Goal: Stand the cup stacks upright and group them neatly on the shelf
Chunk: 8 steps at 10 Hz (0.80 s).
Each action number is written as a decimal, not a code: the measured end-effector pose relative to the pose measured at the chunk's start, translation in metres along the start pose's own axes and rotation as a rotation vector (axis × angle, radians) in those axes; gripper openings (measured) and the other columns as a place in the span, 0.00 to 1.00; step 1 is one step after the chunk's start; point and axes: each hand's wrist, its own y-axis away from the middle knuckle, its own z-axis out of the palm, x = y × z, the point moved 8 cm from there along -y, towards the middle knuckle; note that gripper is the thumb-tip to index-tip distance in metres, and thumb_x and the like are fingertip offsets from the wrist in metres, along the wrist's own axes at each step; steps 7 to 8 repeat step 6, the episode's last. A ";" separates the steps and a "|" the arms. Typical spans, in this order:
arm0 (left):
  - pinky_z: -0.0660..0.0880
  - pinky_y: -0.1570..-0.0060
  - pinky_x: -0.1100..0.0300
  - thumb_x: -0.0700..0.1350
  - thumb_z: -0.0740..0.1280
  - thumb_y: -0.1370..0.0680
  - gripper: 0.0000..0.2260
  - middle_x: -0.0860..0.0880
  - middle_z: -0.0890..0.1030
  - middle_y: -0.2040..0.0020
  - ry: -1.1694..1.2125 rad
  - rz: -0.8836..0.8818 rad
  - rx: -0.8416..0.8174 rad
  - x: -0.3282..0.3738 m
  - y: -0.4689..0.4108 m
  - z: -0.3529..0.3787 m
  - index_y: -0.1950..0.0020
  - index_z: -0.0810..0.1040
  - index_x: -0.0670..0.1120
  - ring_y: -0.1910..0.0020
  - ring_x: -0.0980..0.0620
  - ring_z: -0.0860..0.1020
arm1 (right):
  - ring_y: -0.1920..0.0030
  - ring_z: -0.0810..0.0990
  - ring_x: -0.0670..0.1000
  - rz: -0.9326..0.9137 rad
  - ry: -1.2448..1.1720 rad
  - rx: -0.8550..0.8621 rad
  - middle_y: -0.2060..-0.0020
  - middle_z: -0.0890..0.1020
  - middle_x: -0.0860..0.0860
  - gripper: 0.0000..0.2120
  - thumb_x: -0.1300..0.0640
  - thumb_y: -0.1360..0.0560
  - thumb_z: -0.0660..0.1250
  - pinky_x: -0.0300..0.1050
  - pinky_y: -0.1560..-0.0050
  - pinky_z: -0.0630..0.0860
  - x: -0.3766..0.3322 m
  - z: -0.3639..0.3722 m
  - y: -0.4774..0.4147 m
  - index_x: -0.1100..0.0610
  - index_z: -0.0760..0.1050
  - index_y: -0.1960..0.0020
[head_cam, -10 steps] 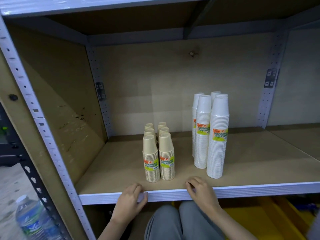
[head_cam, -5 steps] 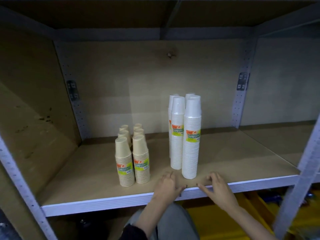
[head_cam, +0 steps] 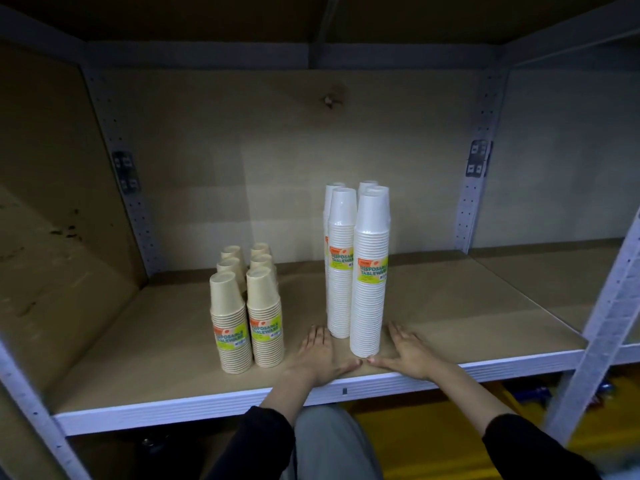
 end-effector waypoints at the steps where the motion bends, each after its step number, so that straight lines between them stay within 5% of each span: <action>1: 0.44 0.24 0.53 0.64 0.57 0.25 0.43 0.41 0.45 0.22 0.018 -0.007 0.019 0.001 -0.003 0.000 0.24 0.42 0.37 0.22 0.45 0.43 | 0.23 0.48 0.52 -0.023 0.009 -0.001 0.23 0.48 0.55 0.58 0.23 0.40 0.52 0.51 0.23 0.47 -0.001 -0.001 -0.003 0.59 0.41 0.23; 3: 0.44 0.24 0.52 0.64 0.57 0.24 0.42 0.40 0.47 0.22 0.019 -0.004 0.050 0.000 -0.005 0.000 0.24 0.44 0.37 0.22 0.44 0.45 | 0.23 0.50 0.50 -0.048 0.011 0.017 0.23 0.50 0.54 0.76 0.15 0.63 0.35 0.52 0.23 0.47 0.006 0.003 -0.015 0.56 0.44 0.23; 4: 0.46 0.24 0.53 0.63 0.56 0.24 0.41 0.40 0.48 0.22 0.032 -0.006 0.043 0.001 0.000 0.000 0.24 0.45 0.38 0.22 0.45 0.47 | 0.23 0.52 0.50 -0.055 -0.029 0.043 0.23 0.52 0.53 0.77 0.15 0.64 0.35 0.49 0.23 0.48 0.005 0.002 -0.008 0.56 0.47 0.23; 5: 0.48 0.24 0.55 0.59 0.55 0.22 0.36 0.41 0.51 0.22 0.008 0.017 0.081 0.002 0.018 -0.005 0.24 0.48 0.38 0.23 0.46 0.51 | 0.24 0.58 0.51 -0.062 -0.185 0.042 0.24 0.59 0.54 0.61 0.19 0.47 0.54 0.44 0.25 0.53 0.010 0.000 0.009 0.58 0.58 0.25; 6: 0.54 0.26 0.60 0.54 0.55 0.20 0.27 0.46 0.58 0.23 0.074 0.145 0.213 0.005 0.050 -0.010 0.24 0.56 0.42 0.24 0.51 0.57 | 0.35 0.75 0.49 -0.033 -0.317 0.166 0.36 0.77 0.55 0.17 0.52 0.26 0.67 0.33 0.40 0.68 0.032 -0.017 0.025 0.56 0.77 0.39; 8: 0.54 0.26 0.60 0.54 0.55 0.20 0.27 0.46 0.58 0.23 0.074 0.145 0.213 0.005 0.050 -0.010 0.24 0.56 0.42 0.24 0.51 0.57 | 0.35 0.75 0.49 -0.033 -0.317 0.166 0.36 0.77 0.55 0.17 0.52 0.26 0.67 0.33 0.40 0.68 0.032 -0.017 0.025 0.56 0.77 0.39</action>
